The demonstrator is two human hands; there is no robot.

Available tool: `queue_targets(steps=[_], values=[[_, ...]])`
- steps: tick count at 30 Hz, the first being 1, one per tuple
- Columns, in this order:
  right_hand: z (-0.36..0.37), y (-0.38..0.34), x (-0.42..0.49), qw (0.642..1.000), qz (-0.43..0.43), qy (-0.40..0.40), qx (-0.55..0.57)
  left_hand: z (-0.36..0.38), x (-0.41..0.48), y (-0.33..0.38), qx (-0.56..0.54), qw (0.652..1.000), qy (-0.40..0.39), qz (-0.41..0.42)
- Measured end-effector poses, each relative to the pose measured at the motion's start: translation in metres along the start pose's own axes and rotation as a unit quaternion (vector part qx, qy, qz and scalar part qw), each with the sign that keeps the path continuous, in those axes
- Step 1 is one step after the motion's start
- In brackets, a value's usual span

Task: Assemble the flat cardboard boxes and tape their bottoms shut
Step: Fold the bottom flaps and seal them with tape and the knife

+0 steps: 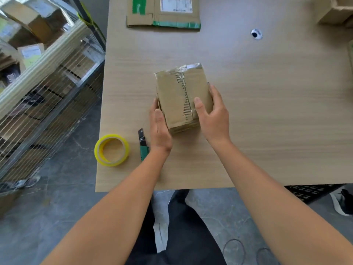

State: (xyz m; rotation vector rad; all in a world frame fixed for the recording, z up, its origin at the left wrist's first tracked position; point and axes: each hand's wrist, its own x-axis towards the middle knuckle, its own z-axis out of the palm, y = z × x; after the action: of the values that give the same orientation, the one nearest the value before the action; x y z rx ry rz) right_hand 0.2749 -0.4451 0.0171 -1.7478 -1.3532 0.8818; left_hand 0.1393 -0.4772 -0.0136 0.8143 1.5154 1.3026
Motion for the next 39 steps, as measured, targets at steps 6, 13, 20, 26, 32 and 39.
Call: queue_targets(steps=[6, 13, 20, 26, 32, 39], values=[[0.012, 0.015, 0.002, 0.992, 0.056, 0.023, 0.111, 0.002, 0.020, -0.014, 0.005, 0.999, -0.033, 0.027], [0.006, -0.003, -0.039, 0.985, 0.067, 0.085, 0.134, -0.035, 0.029, 0.004, 0.007, 0.976, -0.218, -0.017], [-0.020, -0.043, -0.151, 0.957, 0.083, 0.119, 0.252, -0.083, -0.006, 0.058, -0.105, 0.936, -0.303, -0.145], [-0.082, -0.072, -0.204, 0.910, 0.213, 0.127, 0.332, -0.091, -0.046, 0.099, -0.093, 0.892, -0.437, -0.072], [-0.098, -0.041, -0.250, 0.947, 0.167, 0.178, 0.209, -0.056, -0.105, 0.109, 0.039, 0.892, -0.446, -0.066], [-0.082, 0.018, -0.274, 0.963, 0.166, 0.053, 0.204, -0.039, -0.139, 0.058, 0.170, 0.934, -0.313, -0.033]])
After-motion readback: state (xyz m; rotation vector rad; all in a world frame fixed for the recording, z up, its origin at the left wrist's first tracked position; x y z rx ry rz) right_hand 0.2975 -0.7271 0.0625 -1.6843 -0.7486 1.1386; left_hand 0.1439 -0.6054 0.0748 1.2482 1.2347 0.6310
